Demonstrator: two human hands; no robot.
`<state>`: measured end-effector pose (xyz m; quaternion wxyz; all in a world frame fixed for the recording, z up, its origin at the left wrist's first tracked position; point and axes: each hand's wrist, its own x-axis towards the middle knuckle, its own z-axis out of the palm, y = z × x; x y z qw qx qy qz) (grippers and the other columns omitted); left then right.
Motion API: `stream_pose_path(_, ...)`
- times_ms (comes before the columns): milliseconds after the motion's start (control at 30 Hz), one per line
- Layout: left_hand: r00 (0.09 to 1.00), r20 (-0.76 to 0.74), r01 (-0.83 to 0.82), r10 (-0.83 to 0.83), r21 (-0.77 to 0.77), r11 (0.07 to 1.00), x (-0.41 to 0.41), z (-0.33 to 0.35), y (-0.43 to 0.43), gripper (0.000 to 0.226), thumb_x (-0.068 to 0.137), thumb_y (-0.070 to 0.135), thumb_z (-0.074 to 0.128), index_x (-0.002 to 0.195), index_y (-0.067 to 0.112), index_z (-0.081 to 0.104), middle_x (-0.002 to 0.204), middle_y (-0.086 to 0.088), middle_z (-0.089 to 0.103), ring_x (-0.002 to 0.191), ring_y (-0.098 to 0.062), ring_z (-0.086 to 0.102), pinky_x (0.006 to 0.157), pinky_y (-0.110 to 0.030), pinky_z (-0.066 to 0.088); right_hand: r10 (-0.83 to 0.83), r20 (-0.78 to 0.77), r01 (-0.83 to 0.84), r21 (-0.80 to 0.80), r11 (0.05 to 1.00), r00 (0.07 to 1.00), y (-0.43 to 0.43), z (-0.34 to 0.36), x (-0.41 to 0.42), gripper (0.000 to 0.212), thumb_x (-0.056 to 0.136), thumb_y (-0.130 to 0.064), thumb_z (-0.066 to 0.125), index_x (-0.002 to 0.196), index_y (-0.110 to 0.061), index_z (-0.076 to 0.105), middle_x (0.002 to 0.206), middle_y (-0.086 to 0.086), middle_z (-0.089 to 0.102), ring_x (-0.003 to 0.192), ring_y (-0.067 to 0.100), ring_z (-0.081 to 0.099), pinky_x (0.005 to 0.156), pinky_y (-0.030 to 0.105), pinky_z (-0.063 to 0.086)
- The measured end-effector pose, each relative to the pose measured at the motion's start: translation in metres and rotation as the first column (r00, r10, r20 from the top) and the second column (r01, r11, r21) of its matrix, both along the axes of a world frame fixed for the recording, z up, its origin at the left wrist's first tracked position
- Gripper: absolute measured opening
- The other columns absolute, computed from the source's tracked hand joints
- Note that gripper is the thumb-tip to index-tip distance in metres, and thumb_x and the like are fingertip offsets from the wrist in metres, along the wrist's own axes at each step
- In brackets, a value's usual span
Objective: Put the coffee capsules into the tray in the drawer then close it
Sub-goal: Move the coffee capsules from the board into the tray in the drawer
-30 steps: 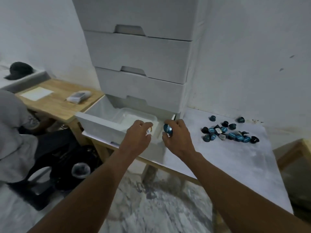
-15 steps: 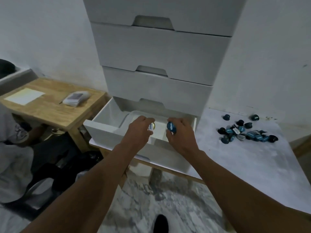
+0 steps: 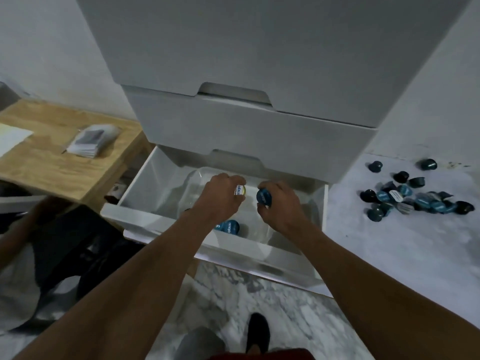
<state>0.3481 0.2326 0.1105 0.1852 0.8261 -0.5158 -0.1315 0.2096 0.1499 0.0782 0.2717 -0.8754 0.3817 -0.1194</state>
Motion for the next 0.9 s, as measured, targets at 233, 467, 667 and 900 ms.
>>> stream_pose_path(233,0.971,-0.068,0.237,-0.229,0.147,0.96,0.025,-0.03,-0.022,0.043,0.081,0.026,0.07,0.122,0.017,0.058,0.113,-0.012,0.065,0.102,-0.027,0.059,0.089,-0.033,0.047,-0.007,-0.219,0.004,-0.015,1.0,0.976,0.0,-0.005,0.009,0.044,0.08,-0.025,0.061,0.122,-0.014,0.055,0.119,0.009,0.062,0.112,0.027,0.052,0.091,0.034,0.043)
stream_pose_path(467,0.901,-0.12,0.434,-0.418,0.25,0.865,0.033,-0.047,-0.03,0.038,0.079,0.03,0.068,0.114,0.015,0.061,0.109,-0.01,0.065,0.096,-0.027,0.06,0.08,-0.034,0.049,-0.017,-0.387,-0.014,-0.075,0.997,0.922,0.01,-0.007,0.005,0.04,0.078,-0.036,0.065,0.115,-0.02,0.061,0.117,0.005,0.059,0.106,0.025,0.049,0.086,0.039,0.048)
stream_pose_path(667,0.855,-0.069,0.508,-0.514,0.312,0.803,0.024,-0.056,-0.026,0.037,0.078,0.03,0.065,0.113,0.018,0.06,0.106,-0.009,0.065,0.092,-0.027,0.061,0.079,-0.037,0.05,0.015,-0.466,-0.064,-0.089,0.994,0.885,0.015,-0.011,0.002,0.031,0.081,-0.036,0.065,0.107,-0.021,0.063,0.114,0.004,0.061,0.105,0.024,0.049,0.088,0.04,0.047)
stream_pose_path(900,0.858,-0.032,0.487,-0.512,0.365,0.794,0.02,-0.064,-0.031,0.035,0.081,0.034,0.063,0.112,0.019,0.057,0.109,-0.007,0.064,0.096,-0.026,0.059,0.086,-0.04,0.047,0.12,-0.548,-0.209,-0.102,0.973,0.828,0.009,-0.009,0.001,0.028,0.086,-0.035,0.058,0.107,-0.017,0.064,0.111,0.006,0.062,0.104,0.025,0.05,0.074,0.032,0.033)
